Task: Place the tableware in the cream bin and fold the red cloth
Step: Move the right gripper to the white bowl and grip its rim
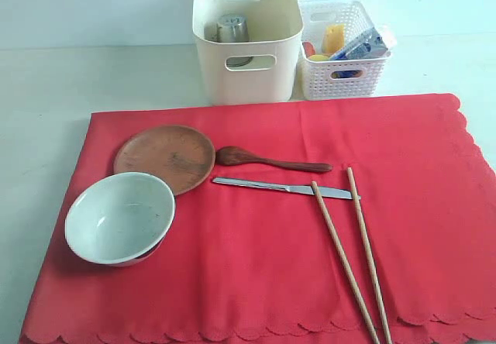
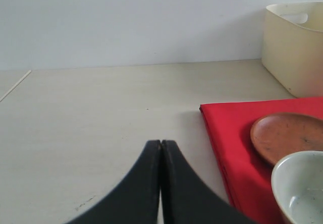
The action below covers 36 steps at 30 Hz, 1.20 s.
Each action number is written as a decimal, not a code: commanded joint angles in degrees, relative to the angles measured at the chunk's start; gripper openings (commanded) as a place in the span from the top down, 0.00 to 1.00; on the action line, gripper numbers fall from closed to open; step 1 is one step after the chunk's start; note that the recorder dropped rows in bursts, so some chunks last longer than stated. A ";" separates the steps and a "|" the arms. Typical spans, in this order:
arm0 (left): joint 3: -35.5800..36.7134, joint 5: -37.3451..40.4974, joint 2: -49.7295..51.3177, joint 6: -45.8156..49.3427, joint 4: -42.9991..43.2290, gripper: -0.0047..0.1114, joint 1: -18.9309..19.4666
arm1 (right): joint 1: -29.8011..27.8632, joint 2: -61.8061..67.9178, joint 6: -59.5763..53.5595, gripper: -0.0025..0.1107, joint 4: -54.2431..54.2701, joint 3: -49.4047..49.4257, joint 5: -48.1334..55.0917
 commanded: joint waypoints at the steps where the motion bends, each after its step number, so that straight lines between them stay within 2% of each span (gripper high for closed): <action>1: -0.05 -0.09 -0.32 -0.21 -0.32 0.94 0.08 | -0.31 -3.58 -0.62 0.46 -0.62 -0.48 8.24; 11: -0.05 -0.09 -0.32 -0.21 -0.32 0.94 0.08 | -0.06 -5.45 -1.81 0.46 1.78 -0.36 25.00; 14: -0.05 -0.09 -0.32 -0.21 -0.32 0.94 0.08 | 2.60 -5.45 -1.81 0.46 2.73 1.05 27.79; 20: -0.05 -0.09 -0.32 -0.21 -0.32 0.94 0.08 | 12.35 -3.32 -1.33 0.46 3.94 4.16 28.02; 26: -0.05 -0.09 -0.32 -0.21 -0.32 0.94 0.08 | 18.84 3.67 -1.44 0.46 10.32 4.16 25.04; 36: -0.05 -0.09 -0.32 -0.21 -0.32 0.94 0.08 | 19.13 11.29 -1.33 0.46 11.03 4.16 21.74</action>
